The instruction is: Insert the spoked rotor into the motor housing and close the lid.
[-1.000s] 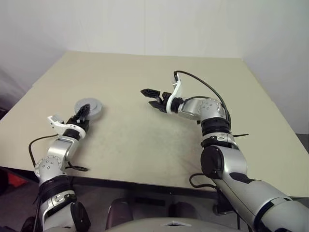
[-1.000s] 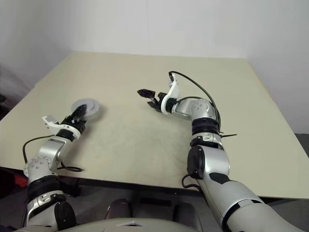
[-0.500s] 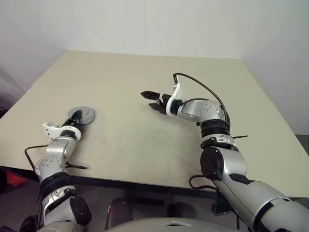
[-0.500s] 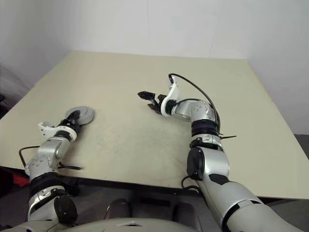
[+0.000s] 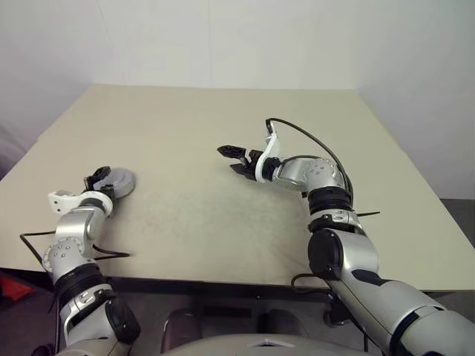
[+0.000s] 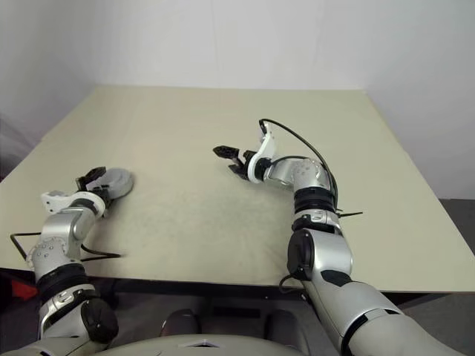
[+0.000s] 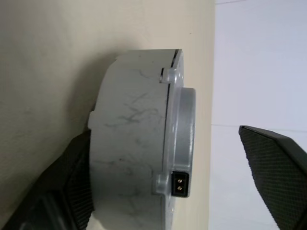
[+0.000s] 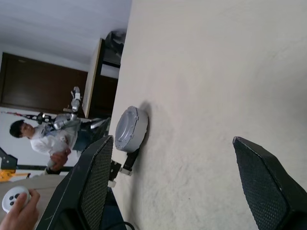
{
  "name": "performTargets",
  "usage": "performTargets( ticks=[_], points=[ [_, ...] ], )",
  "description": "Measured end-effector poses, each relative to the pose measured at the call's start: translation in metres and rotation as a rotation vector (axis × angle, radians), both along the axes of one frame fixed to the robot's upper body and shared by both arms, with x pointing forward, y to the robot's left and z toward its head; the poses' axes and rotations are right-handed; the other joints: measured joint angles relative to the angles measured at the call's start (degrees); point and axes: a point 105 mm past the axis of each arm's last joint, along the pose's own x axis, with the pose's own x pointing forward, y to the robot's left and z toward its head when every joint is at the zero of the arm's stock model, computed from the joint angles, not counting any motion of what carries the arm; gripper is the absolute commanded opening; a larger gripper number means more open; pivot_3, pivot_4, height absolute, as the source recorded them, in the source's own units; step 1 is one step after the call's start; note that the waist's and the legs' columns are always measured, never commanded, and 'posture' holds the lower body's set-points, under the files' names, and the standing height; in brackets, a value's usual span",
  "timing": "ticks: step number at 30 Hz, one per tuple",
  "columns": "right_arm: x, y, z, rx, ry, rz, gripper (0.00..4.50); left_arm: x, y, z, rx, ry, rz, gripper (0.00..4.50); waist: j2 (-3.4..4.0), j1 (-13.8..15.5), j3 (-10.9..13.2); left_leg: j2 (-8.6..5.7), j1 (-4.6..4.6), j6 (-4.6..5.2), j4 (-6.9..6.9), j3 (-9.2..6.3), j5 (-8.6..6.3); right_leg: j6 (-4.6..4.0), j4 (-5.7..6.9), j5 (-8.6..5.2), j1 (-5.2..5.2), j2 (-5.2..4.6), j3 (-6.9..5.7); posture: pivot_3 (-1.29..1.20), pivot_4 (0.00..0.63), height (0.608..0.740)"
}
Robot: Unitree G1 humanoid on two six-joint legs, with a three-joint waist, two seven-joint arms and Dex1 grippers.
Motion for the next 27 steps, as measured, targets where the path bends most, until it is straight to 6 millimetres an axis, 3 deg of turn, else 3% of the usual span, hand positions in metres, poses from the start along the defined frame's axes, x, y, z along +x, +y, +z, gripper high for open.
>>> performTargets(
  ticks=[7,12,16,20,23,27],
  points=[
    [0.0,-0.002,-0.003,-0.011,0.013,-0.003,4.5,-0.027,-0.026,-0.008,-0.043,0.047,-0.168,4.48,0.53,0.71,-0.43,-0.23,-0.16,0.24,0.05,0.05,-0.38,0.25,-0.27,-0.17,0.09,-0.09,0.04,0.0,0.0,0.74],
    [0.001,-0.007,-0.004,-0.023,0.013,-0.013,4.5,-0.044,-0.059,-0.013,-0.072,0.06,-0.324,4.48,1.1,2.12,-0.96,-0.44,-0.09,0.42,0.06,0.06,-0.59,0.56,-0.48,-0.39,0.46,-0.32,0.03,0.0,0.0,0.74],
    [0.002,-0.011,-0.006,-0.077,-0.018,-0.005,4.5,-0.041,-0.088,-0.008,-0.047,0.045,-0.472,4.48,1.14,3.55,-0.98,-0.73,0.15,0.43,0.07,0.05,-0.59,0.69,-0.46,-0.43,0.62,-0.71,-0.05,0.0,0.0,0.74],
    [-0.001,-0.012,-0.008,-0.182,-0.194,0.046,4.5,-0.028,-0.131,-0.001,0.178,0.03,-0.747,4.48,0.8,4.85,-0.85,-0.95,0.09,0.43,0.19,0.05,-0.54,1.35,-0.46,-0.57,0.77,-1.08,-0.11,0.0,0.0,0.74],
    [-0.009,-0.019,-0.011,-0.242,-0.372,0.126,4.5,-0.022,-0.16,0.007,0.373,-0.035,-0.934,4.48,0.21,4.82,-0.74,-0.89,-0.05,0.51,0.25,-0.01,-0.47,1.2,-0.49,-0.4,0.68,-1.04,-0.18,0.0,0.0,0.74],
    [-0.025,-0.053,-0.021,-0.359,-0.563,0.292,4.5,-0.016,-0.166,0.015,0.671,-0.125,-1.038,4.48,0.08,3.84,-0.72,-0.79,-0.35,0.54,0.22,-0.04,-0.47,1.22,-0.51,-0.17,0.54,-0.94,-0.18,0.0,0.0,0.74]
  ],
)
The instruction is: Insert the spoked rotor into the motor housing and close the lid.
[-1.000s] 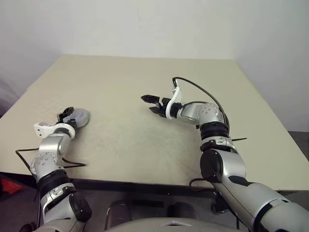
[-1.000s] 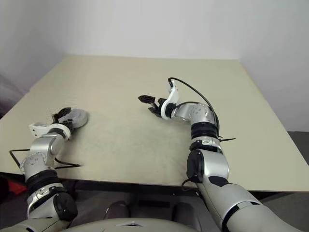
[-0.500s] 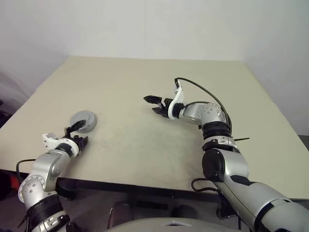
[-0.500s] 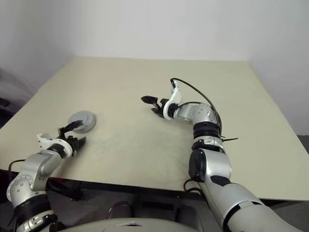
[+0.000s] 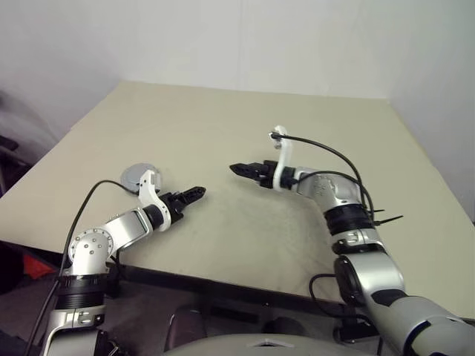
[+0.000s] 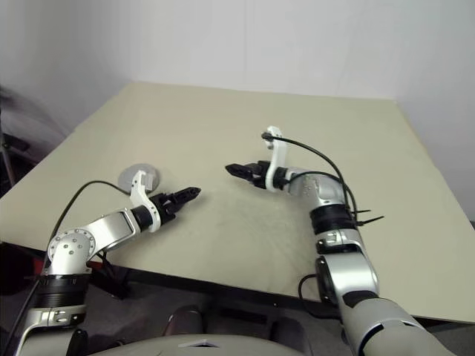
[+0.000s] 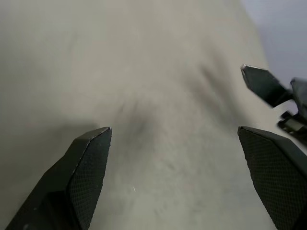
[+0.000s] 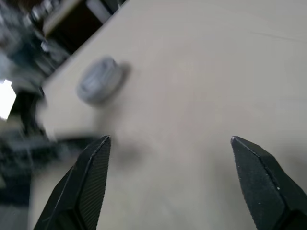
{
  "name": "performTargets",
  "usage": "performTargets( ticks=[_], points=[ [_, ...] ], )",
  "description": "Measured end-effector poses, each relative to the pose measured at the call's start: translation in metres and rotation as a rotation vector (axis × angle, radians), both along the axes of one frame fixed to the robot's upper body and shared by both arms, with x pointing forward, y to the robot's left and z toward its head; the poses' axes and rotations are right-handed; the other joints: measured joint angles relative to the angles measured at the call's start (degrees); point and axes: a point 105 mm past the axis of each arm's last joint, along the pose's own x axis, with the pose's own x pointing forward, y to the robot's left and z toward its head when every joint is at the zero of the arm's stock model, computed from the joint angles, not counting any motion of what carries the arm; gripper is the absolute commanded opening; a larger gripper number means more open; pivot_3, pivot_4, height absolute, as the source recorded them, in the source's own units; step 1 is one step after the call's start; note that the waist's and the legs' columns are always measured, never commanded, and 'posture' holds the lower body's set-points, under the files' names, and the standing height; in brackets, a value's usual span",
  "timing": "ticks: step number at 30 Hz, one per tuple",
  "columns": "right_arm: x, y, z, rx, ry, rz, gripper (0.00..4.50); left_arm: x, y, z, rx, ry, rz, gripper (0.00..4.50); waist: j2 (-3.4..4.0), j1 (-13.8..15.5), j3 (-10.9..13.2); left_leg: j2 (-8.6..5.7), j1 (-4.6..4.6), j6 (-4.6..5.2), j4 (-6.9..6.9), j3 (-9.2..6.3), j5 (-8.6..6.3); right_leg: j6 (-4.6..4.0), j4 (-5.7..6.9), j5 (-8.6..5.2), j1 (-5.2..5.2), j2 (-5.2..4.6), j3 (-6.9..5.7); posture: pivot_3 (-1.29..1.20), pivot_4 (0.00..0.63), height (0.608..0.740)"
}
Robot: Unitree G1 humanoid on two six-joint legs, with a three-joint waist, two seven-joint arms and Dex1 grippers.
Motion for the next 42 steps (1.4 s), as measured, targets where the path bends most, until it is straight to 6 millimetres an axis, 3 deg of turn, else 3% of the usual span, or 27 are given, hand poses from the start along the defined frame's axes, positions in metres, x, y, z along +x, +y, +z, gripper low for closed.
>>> performTargets(
  ticks=[5,10,15,21,28,42],
  points=[
    [-0.022,-0.025,-0.003,-0.087,-0.138,0.215,4.5,0.005,-0.001,0.0,0.123,-0.147,-0.075,4.48,-0.01,-1.16,0.01,0.26,-0.16,0.03,0.01,0.02,0.0,-0.16,0.06,-0.06,-0.16,0.24,-0.02,0.0,0.0,0.74],
    [-0.025,-0.035,0.002,-0.124,-0.311,0.26,4.5,0.009,0.004,0.004,0.244,-0.28,-0.123,4.48,-0.04,-2.11,0.02,0.39,-0.06,0.07,0.13,0.05,0.02,-0.66,0.4,-0.32,-0.18,0.28,-0.04,0.0,0.0,0.74],
    [-0.035,-0.043,-0.004,-0.121,-0.259,0.329,4.5,0.009,0.004,0.001,0.297,-0.338,-0.17,4.48,-0.02,-2.14,0.04,0.4,-0.06,0.23,0.22,0.08,0.09,-0.79,0.5,-0.26,-0.19,0.27,-0.04,0.0,0.0,0.74],
    [-0.034,-0.043,-0.011,-0.139,-0.237,0.315,4.5,0.009,-0.002,-0.002,0.294,-0.356,-0.181,4.48,-0.02,-2.15,0.04,0.49,-0.06,0.26,0.36,0.08,0.1,-0.89,0.57,-0.2,-0.2,0.3,-0.09,0.0,0.0,0.74],
    [-0.024,-0.03,-0.008,-0.146,-0.341,0.255,4.5,0.011,-0.003,-0.005,0.302,-0.36,-0.161,4.48,-0.02,-2.2,0.04,0.51,-0.1,0.28,0.4,0.1,0.08,-0.92,0.56,-0.18,-0.24,0.3,-0.09,0.0,0.0,0.74],
    [-0.02,-0.035,-0.014,-0.138,-0.249,0.201,4.5,0.013,-0.003,-0.004,0.294,-0.366,-0.084,4.48,-0.02,-2.19,0.04,0.52,-0.13,0.37,0.4,0.11,0.03,-0.93,0.54,-0.18,-0.27,0.31,-0.09,0.0,0.0,0.74]
  ],
)
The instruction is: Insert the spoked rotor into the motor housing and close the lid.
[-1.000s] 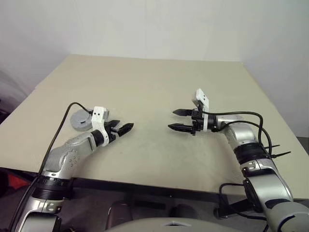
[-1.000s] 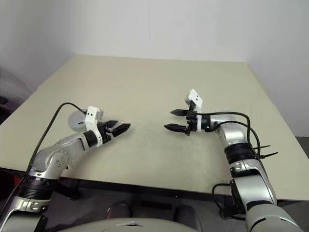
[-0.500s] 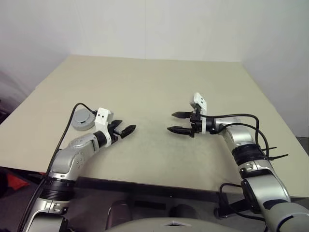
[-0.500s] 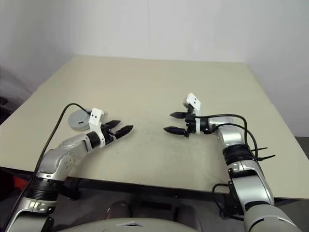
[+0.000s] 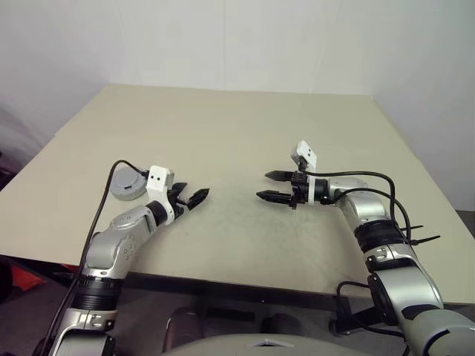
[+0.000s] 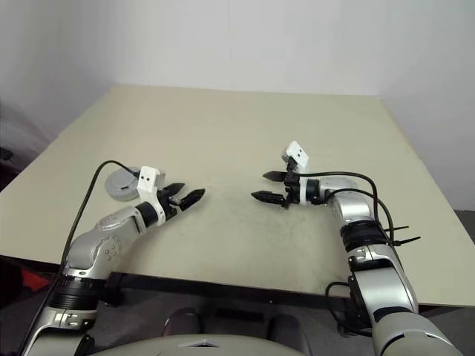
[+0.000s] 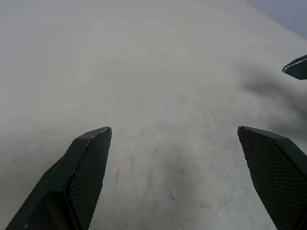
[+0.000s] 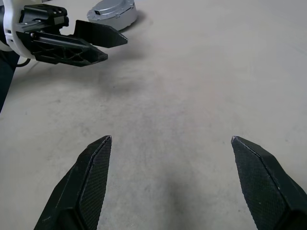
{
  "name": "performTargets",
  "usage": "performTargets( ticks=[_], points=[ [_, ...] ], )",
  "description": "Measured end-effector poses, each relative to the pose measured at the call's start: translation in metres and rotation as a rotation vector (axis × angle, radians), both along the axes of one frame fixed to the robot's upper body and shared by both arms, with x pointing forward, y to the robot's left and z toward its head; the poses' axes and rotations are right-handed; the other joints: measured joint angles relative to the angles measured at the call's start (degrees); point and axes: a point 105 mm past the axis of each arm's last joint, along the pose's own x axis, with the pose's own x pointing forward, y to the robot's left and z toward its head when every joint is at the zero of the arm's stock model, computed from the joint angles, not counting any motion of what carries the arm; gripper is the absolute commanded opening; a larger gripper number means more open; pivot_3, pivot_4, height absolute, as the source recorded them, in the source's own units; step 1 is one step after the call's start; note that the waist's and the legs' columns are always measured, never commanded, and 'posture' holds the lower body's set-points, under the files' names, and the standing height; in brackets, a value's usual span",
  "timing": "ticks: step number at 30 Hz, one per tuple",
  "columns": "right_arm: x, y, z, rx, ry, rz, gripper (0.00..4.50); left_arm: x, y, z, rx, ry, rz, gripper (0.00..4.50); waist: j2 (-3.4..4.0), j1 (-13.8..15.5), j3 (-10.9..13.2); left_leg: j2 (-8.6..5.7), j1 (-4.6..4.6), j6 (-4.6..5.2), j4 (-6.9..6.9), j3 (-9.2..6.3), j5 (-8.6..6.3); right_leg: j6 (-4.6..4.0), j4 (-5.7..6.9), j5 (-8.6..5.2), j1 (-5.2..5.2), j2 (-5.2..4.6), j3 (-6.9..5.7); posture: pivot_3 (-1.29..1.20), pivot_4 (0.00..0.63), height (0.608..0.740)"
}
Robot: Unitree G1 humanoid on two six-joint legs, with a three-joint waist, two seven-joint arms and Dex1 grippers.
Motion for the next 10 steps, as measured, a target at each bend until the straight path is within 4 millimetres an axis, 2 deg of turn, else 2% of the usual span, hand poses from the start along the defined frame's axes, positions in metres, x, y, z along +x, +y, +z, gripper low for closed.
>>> performTargets(
  ticks=[10],
  points=[
    [0.0034,0.0027,-0.0011,-0.006,0.001,-0.033,4.5,-0.0039,0.0037,-0.0022,0.015,0.001,0.016,4.48,0.01,-0.02,0.01,0.0,-0.01,0.01,0.0,0.0,-0.01,0.0,0.0,0.0,-0.02,0.0,0.0,0.0,0.0,0.74]
  ],
)
